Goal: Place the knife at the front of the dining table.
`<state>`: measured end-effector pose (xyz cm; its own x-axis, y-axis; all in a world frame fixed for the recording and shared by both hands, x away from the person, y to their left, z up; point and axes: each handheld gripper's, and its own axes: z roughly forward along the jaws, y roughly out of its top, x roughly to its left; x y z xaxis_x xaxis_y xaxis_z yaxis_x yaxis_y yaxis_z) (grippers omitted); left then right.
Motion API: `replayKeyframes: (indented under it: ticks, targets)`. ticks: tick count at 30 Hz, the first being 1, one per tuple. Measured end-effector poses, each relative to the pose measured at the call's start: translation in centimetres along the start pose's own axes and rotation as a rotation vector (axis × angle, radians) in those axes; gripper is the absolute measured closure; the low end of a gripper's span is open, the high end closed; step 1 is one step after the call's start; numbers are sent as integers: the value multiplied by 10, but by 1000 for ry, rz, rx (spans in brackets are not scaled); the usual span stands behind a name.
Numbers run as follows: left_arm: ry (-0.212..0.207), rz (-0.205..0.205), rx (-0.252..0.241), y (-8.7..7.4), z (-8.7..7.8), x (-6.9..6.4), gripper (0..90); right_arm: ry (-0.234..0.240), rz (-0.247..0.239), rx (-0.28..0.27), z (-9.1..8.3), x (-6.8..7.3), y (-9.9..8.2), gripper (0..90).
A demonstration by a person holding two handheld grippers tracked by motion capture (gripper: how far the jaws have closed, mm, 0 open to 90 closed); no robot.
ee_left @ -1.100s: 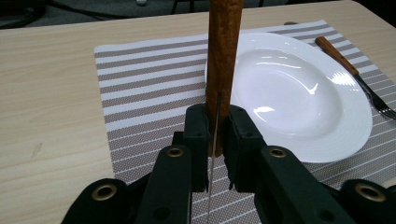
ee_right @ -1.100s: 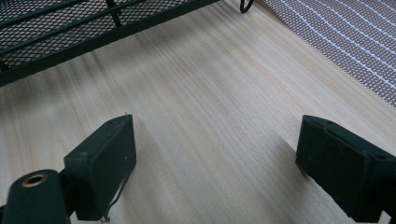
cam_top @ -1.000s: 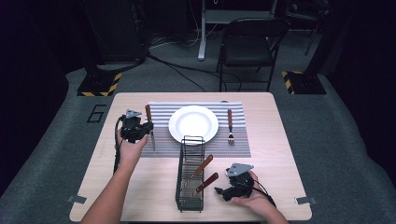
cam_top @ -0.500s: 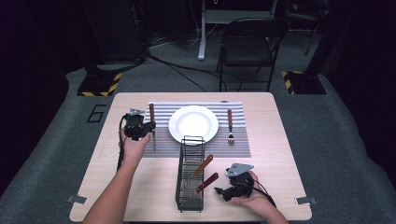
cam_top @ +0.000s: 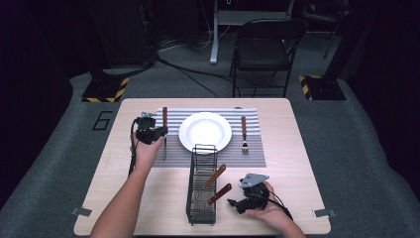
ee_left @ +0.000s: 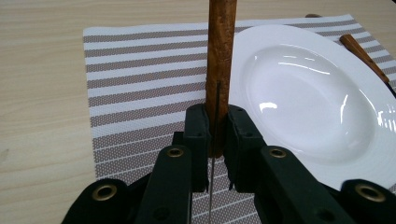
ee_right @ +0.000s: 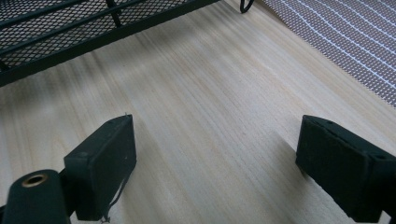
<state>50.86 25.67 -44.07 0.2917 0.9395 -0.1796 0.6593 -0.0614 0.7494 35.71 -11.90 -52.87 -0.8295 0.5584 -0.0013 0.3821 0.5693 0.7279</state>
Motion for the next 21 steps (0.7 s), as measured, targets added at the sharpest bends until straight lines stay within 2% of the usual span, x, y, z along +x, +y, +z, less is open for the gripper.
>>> replayKeyframes:
  ticks: [6,9,13,21]
  targets:
    - [-5,-7,22,6,4,4,802,2,-1,0,0,0,0,114]
    - [-7,-29,12,10,9,5,802,2,-1,0,0,0,0,113]
    - [-13,-59,31,10,17,11,802,2,0,0,0,0,0,113]
    - [-2,-28,70,15,30,8,802,2,-2,0,0,0,0,113]
